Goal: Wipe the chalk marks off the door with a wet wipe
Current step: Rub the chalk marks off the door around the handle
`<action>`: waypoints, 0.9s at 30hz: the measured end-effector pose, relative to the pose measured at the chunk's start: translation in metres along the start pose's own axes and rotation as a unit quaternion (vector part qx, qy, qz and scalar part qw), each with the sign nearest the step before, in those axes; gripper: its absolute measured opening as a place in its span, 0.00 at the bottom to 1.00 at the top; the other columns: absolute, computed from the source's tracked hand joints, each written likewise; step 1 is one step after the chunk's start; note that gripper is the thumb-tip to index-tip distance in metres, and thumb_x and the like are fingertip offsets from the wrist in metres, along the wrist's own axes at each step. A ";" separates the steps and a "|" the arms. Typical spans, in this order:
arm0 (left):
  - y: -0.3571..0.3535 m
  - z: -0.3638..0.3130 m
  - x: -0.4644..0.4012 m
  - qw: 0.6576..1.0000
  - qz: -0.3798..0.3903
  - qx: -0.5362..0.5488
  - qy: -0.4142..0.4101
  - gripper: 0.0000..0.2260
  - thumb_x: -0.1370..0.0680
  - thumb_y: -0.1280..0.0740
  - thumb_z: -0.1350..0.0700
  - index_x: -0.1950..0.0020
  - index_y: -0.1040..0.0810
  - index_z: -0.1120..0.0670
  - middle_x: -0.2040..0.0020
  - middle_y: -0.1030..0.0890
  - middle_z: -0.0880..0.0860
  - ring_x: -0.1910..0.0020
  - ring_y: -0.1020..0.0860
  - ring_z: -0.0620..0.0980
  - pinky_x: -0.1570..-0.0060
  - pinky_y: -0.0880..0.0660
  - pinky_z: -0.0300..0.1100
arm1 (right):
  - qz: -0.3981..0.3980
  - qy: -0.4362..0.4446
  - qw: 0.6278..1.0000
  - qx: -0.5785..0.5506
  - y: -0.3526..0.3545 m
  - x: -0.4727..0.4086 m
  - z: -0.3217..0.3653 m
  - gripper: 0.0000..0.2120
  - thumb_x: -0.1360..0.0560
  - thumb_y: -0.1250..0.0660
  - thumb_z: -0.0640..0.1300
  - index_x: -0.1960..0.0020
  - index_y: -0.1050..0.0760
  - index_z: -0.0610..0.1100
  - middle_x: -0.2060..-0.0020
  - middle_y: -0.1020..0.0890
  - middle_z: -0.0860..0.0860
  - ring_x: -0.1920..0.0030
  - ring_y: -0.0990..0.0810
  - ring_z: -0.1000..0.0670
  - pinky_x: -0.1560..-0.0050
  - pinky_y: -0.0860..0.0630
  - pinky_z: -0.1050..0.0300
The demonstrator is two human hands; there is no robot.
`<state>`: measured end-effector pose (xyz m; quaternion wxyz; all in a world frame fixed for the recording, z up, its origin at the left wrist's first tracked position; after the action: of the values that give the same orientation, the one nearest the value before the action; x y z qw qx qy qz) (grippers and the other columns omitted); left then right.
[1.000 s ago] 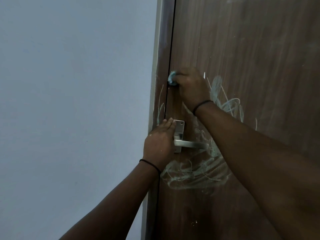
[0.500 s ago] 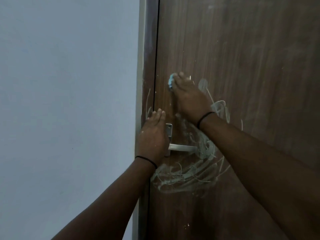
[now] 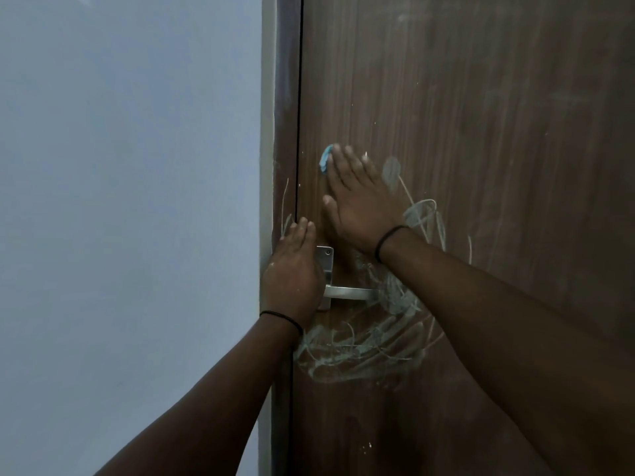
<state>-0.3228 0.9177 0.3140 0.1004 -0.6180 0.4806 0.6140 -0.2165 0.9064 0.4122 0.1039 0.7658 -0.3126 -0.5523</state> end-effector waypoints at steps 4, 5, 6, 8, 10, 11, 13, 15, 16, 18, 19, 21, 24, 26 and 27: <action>-0.005 -0.006 0.005 0.999 0.029 -0.004 -0.024 0.23 0.19 0.42 0.59 0.23 0.39 0.57 0.24 0.36 0.56 0.24 0.38 0.51 0.25 0.40 0.47 | 0.074 0.136 0.988 0.010 -0.036 0.083 0.019 0.28 0.19 0.57 0.54 0.22 0.51 0.43 0.22 0.49 0.46 0.23 0.54 0.48 0.23 0.54 0.48; -0.007 -0.010 0.007 0.999 0.037 -0.009 -0.034 0.24 0.19 0.42 0.57 0.23 0.41 0.57 0.23 0.38 0.56 0.24 0.40 0.51 0.24 0.43 0.46 | 0.081 0.143 0.986 0.014 -0.039 0.094 0.014 0.28 0.19 0.59 0.54 0.22 0.50 0.43 0.22 0.48 0.47 0.23 0.53 0.49 0.23 0.53 0.47; -0.009 -0.013 0.006 0.998 0.040 -0.014 -0.043 0.24 0.18 0.43 0.57 0.22 0.42 0.57 0.22 0.40 0.55 0.23 0.42 0.51 0.24 0.45 0.45 | 0.075 0.131 0.988 0.014 -0.037 0.094 0.004 0.28 0.19 0.60 0.55 0.22 0.50 0.44 0.23 0.47 0.47 0.23 0.52 0.49 0.23 0.53 0.47; -0.007 -0.018 0.001 0.998 0.038 -0.020 -0.046 0.24 0.17 0.44 0.56 0.22 0.44 0.57 0.21 0.42 0.55 0.22 0.45 0.51 0.24 0.47 0.46 | 0.048 0.057 0.997 0.010 -0.023 0.073 -0.020 0.28 0.19 0.62 0.56 0.23 0.50 0.43 0.23 0.47 0.46 0.23 0.52 0.48 0.23 0.53 0.45; -0.004 -0.020 -0.009 0.998 0.028 -0.031 -0.041 0.24 0.17 0.45 0.55 0.22 0.45 0.57 0.21 0.44 0.55 0.22 0.47 0.52 0.23 0.50 0.47 | 0.011 -0.031 0.999 0.004 -0.003 0.038 -0.044 0.29 0.19 0.62 0.56 0.22 0.53 0.41 0.22 0.50 0.45 0.23 0.54 0.48 0.23 0.56 0.45; -0.003 -0.021 -0.015 0.998 0.023 -0.042 -0.042 0.25 0.17 0.45 0.55 0.21 0.46 0.57 0.21 0.46 0.56 0.21 0.48 0.52 0.23 0.50 0.48 | -0.002 -0.056 0.998 -0.002 0.004 0.022 -0.049 0.30 0.19 0.62 0.56 0.22 0.54 0.41 0.22 0.51 0.45 0.23 0.55 0.47 0.23 0.57 0.46; -0.003 -0.022 -0.025 0.997 0.017 -0.059 -0.046 0.25 0.17 0.46 0.55 0.21 0.47 0.57 0.21 0.47 0.56 0.21 0.50 0.52 0.23 0.52 0.48 | -0.005 -0.068 0.998 -0.014 0.007 0.005 -0.048 0.30 0.19 0.61 0.56 0.22 0.55 0.40 0.22 0.52 0.44 0.23 0.55 0.47 0.23 0.57 0.47; -0.003 -0.021 -0.031 0.997 0.014 -0.058 -0.042 0.24 0.17 0.47 0.56 0.21 0.46 0.58 0.21 0.46 0.56 0.21 0.49 0.52 0.23 0.51 0.48 | 0.008 -0.020 1.000 -0.013 -0.002 0.020 -0.032 0.30 0.19 0.59 0.55 0.22 0.54 0.40 0.22 0.51 0.44 0.23 0.55 0.46 0.23 0.53 0.45; -0.004 -0.022 -0.032 0.997 0.012 -0.059 -0.041 0.24 0.17 0.47 0.55 0.21 0.46 0.58 0.21 0.45 0.56 0.21 0.48 0.52 0.23 0.51 0.48 | 0.022 0.023 0.999 -0.009 -0.012 0.039 -0.021 0.29 0.19 0.58 0.54 0.22 0.53 0.41 0.22 0.50 0.44 0.23 0.54 0.47 0.24 0.52 0.45; -0.005 -0.025 -0.030 0.997 0.011 -0.061 -0.048 0.24 0.17 0.48 0.54 0.22 0.44 0.58 0.21 0.44 0.57 0.22 0.47 0.53 0.23 0.50 0.49 | 0.057 0.094 0.994 0.000 -0.029 0.085 -0.012 0.28 0.19 0.58 0.54 0.22 0.52 0.42 0.22 0.50 0.46 0.22 0.54 0.48 0.23 0.53 0.46; -0.006 -0.028 -0.028 0.996 0.012 -0.062 -0.056 0.24 0.17 0.47 0.54 0.22 0.43 0.58 0.21 0.43 0.57 0.22 0.46 0.53 0.23 0.50 0.49 | 0.066 0.106 0.992 0.008 -0.034 0.100 -0.017 0.28 0.19 0.58 0.54 0.22 0.52 0.43 0.22 0.50 0.47 0.22 0.54 0.49 0.23 0.54 0.46; -0.009 -0.034 -0.025 0.995 0.018 -0.066 -0.072 0.23 0.17 0.47 0.54 0.22 0.43 0.58 0.21 0.43 0.57 0.22 0.46 0.53 0.23 0.50 0.49 | 0.053 0.074 0.995 0.028 -0.028 0.100 -0.042 0.28 0.18 0.60 0.54 0.22 0.53 0.43 0.22 0.49 0.47 0.22 0.55 0.49 0.23 0.56 0.46; -0.010 -0.043 -0.034 0.995 0.008 -0.057 -0.076 0.23 0.17 0.47 0.55 0.22 0.43 0.58 0.21 0.43 0.57 0.22 0.46 0.54 0.23 0.49 0.50 | 0.013 -0.028 0.999 0.025 -0.001 0.056 -0.068 0.28 0.18 0.59 0.54 0.22 0.52 0.41 0.22 0.49 0.44 0.23 0.54 0.48 0.23 0.57 0.46; -0.010 -0.046 -0.041 0.996 -0.001 -0.056 -0.072 0.24 0.18 0.47 0.55 0.22 0.43 0.58 0.21 0.43 0.57 0.22 0.46 0.54 0.23 0.49 0.50 | -0.005 -0.067 0.998 -0.005 0.010 0.023 -0.069 0.29 0.18 0.57 0.54 0.23 0.54 0.40 0.22 0.51 0.44 0.23 0.55 0.47 0.23 0.58 0.47; -0.011 -0.047 -0.044 0.996 -0.001 -0.057 -0.072 0.24 0.18 0.47 0.55 0.22 0.43 0.58 0.21 0.43 0.57 0.22 0.47 0.53 0.23 0.49 0.50 | -0.009 -0.074 0.997 -0.020 0.010 0.014 -0.065 0.29 0.18 0.56 0.54 0.23 0.55 0.39 0.22 0.52 0.43 0.23 0.56 0.46 0.23 0.58 0.47</action>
<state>-0.2741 0.9100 0.3570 0.0999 -0.5778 0.4353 0.6832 -0.1587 0.8783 0.4304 0.0902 0.7235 -0.3013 -0.6145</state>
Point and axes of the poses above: each hand's wrist, its own x-axis away from the middle knuckle, its own y-axis out of the back of the hand, z = x × y, the point moved 8 cm from there along -x, towards the middle knuckle
